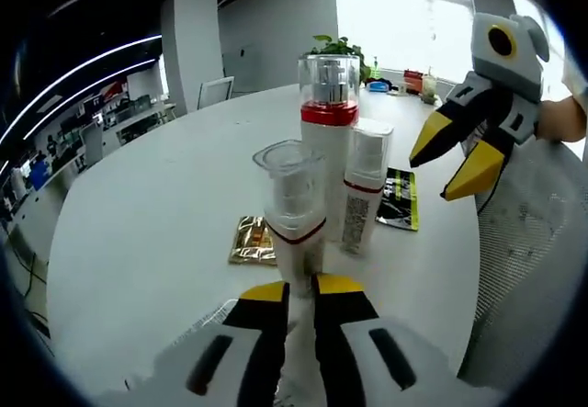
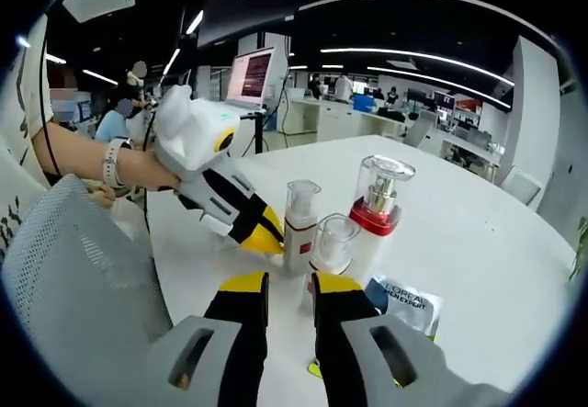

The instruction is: Arrange the skincare products in the storage area until every visible bottle or jar stands upright without overlapping.

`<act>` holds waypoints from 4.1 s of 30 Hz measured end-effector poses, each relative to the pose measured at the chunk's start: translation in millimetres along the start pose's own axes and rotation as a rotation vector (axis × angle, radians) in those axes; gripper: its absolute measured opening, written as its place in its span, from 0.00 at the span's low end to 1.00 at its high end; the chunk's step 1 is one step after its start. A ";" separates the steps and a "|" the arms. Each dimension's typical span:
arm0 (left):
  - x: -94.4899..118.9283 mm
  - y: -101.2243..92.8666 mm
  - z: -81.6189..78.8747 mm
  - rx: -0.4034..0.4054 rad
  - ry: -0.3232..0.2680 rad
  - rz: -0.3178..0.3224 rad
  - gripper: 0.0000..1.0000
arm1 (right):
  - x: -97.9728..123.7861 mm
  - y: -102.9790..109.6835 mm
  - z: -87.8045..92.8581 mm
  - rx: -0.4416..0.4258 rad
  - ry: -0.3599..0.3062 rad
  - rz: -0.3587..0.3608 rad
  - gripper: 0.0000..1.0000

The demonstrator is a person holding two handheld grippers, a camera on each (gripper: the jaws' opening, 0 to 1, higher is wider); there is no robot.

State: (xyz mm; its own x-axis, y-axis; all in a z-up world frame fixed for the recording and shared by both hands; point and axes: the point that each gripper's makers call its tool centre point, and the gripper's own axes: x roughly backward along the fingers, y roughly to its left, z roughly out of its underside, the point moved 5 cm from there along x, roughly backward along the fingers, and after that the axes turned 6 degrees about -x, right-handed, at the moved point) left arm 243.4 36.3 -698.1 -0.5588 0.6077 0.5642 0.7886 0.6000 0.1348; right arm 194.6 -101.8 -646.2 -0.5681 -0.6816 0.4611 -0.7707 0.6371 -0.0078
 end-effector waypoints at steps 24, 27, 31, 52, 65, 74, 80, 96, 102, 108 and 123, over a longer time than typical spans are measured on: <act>-16.9 20.9 -3.5 0.025 0.024 -0.049 0.00 | 0.2 -1.2 0.9 -0.011 -0.001 0.005 0.18; -20.1 22.9 -4.0 0.021 0.029 -0.046 0.00 | 0.3 -1.1 1.1 -0.012 -0.001 0.005 0.18; -24.5 25.2 -6.7 0.020 0.031 -0.042 0.00 | 1.0 -2.6 1.4 -0.015 -0.003 0.010 0.18; -27.9 4.9 -1.3 -0.141 0.077 0.074 0.12 | 3.2 -8.6 2.8 -0.030 -0.012 0.029 0.18; -34.6 1.2 -18.8 -0.227 0.007 0.136 0.13 | 3.3 -7.3 2.6 -0.035 -0.021 0.021 0.17; -34.9 -3.0 -20.7 -0.245 0.016 0.155 0.08 | 4.2 -11.5 2.5 -0.046 -0.027 0.035 0.17; -30.9 3.6 -24.3 -0.268 -0.030 0.175 0.16 | 3.5 -10.9 3.7 -0.049 -0.020 0.030 0.17; -50.5 9.7 -31.3 -0.327 -0.111 0.359 0.23 | 5.3 -15.3 4.6 -0.066 -0.025 0.043 0.17; -52.1 13.0 -29.4 -0.332 -0.093 0.375 0.18 | 4.8 -15.9 5.3 -0.070 -0.022 0.043 0.16; -46.4 9.9 -25.9 -0.327 -0.079 0.382 0.16 | 3.5 -17.1 6.4 -0.073 -0.017 0.043 0.16; -34.1 -3.7 -18.2 -0.340 -0.067 0.434 0.15 | 5.3 -18.5 5.3 -0.069 -0.021 0.056 0.17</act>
State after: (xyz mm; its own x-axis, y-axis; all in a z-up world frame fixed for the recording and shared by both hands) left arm 264.3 3.9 -703.0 -0.1701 0.8000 0.5754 0.9824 0.0917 0.1630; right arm 204.3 -119.1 -648.3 -0.6161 -0.6516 0.4425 -0.7165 0.6970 0.0289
